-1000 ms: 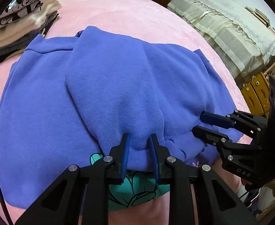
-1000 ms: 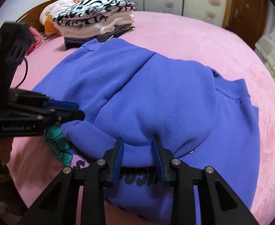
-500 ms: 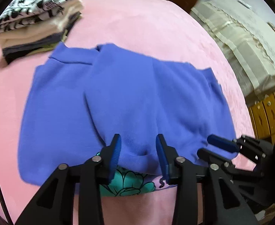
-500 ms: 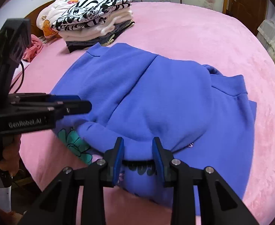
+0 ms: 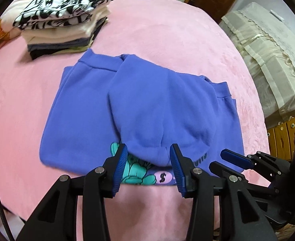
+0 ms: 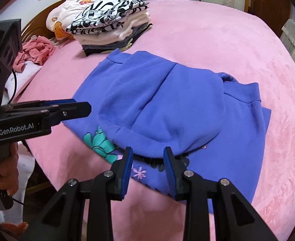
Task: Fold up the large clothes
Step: 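Grasp the folded hoodie edge with the left tool while the right tool grasps it too, then lift the held hoodie with both tools and fold it in half lengthwise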
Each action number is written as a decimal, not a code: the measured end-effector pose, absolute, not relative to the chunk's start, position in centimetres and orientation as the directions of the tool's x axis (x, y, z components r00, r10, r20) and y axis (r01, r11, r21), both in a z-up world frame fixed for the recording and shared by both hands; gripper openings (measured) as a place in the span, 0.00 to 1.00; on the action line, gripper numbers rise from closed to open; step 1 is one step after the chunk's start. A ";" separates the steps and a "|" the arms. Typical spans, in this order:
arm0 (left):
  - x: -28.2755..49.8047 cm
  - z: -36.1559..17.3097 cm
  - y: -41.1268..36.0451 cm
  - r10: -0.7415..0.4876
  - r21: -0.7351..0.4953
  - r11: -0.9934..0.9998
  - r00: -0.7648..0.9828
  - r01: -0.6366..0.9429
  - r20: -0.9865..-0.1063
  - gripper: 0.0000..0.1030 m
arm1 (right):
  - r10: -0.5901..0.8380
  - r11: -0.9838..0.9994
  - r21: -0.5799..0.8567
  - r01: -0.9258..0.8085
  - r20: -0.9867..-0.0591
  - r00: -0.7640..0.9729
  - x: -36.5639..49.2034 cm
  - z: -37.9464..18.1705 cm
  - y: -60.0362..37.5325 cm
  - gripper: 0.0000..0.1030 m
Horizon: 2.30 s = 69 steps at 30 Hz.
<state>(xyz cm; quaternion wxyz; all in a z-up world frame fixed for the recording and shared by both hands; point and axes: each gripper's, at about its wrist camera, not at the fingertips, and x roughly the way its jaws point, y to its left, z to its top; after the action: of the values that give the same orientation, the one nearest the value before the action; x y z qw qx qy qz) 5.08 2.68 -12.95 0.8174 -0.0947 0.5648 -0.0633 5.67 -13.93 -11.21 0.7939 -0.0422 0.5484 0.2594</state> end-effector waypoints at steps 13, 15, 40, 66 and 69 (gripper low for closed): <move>2.2 -15.4 5.9 -0.201 -0.235 0.968 0.289 -0.087 -0.936 0.48 | 0.376 0.866 0.230 -0.443 -0.885 0.276 5.4 -11.2 -12.3 0.30; 1.9 -16.5 6.7 -0.231 -0.268 0.957 0.274 -0.106 -0.934 0.48 | 0.369 0.876 0.228 -0.425 -0.884 0.288 5.5 -11.4 -12.1 0.30; 3.3 -29.6 17.0 -0.474 -0.622 0.749 0.472 -0.228 -0.743 0.48 | 0.224 0.962 0.110 -0.248 -0.839 0.497 5.9 -18.6 -8.7 0.09; 3.9 -13.6 -7.5 -0.526 -0.054 0.796 0.645 0.603 -0.554 0.21 | 0.407 0.871 0.492 -0.005 -0.715 0.568 2.6 -23.1 -15.9 0.07; 3.8 -13.9 -11.8 -0.556 -0.010 0.735 0.594 0.678 -0.582 0.21 | 0.451 0.826 0.562 0.035 -0.698 0.557 1.7 -23.2 -18.1 0.06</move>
<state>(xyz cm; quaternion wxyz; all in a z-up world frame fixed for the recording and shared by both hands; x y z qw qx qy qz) 3.75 -11.82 -13.93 0.8863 0.1068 0.2861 -0.3480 1.73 -18.14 -23.20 0.8406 0.2676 0.4543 0.1238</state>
